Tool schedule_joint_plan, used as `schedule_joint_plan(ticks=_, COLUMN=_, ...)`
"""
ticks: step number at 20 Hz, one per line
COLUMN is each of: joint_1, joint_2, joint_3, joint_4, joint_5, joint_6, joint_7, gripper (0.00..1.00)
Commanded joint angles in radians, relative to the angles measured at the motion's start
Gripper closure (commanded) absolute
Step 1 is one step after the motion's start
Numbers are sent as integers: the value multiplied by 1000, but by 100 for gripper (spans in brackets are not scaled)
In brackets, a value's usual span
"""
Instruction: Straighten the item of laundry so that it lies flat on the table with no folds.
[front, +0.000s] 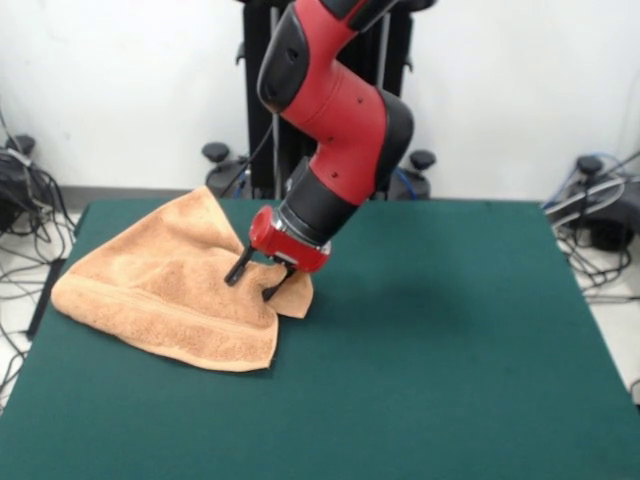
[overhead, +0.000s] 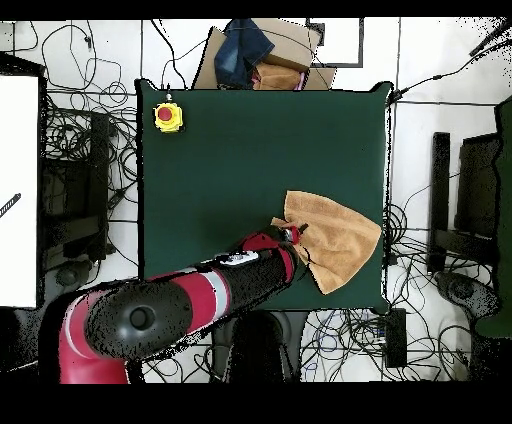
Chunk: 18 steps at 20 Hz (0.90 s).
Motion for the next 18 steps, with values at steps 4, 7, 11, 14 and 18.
schedule_joint_plan(ticks=4, joint_1=9, joint_2=-30, joint_3=46, joint_4=-17, joint_5=28, joint_6=190, joint_7=131, gripper=0)
schedule_joint_plan(ticks=7, joint_1=12, joint_2=-41, joint_3=41, joint_4=-13, joint_5=20, joint_6=230, joint_7=127, gripper=0)
schedule_joint_plan(ticks=11, joint_1=20, joint_2=-53, joint_3=34, joint_4=-11, joint_5=9, joint_6=256, joint_7=127, gripper=0)
schedule_joint_plan(ticks=14, joint_1=16, joint_2=-41, joint_3=38, joint_4=-26, joint_5=10, joint_6=207, joint_7=140, gripper=0)
schedule_joint_plan(ticks=18, joint_1=47, joint_2=-9, joint_3=20, joint_4=-36, joint_5=47, joint_6=110, joint_7=184, gripper=0)
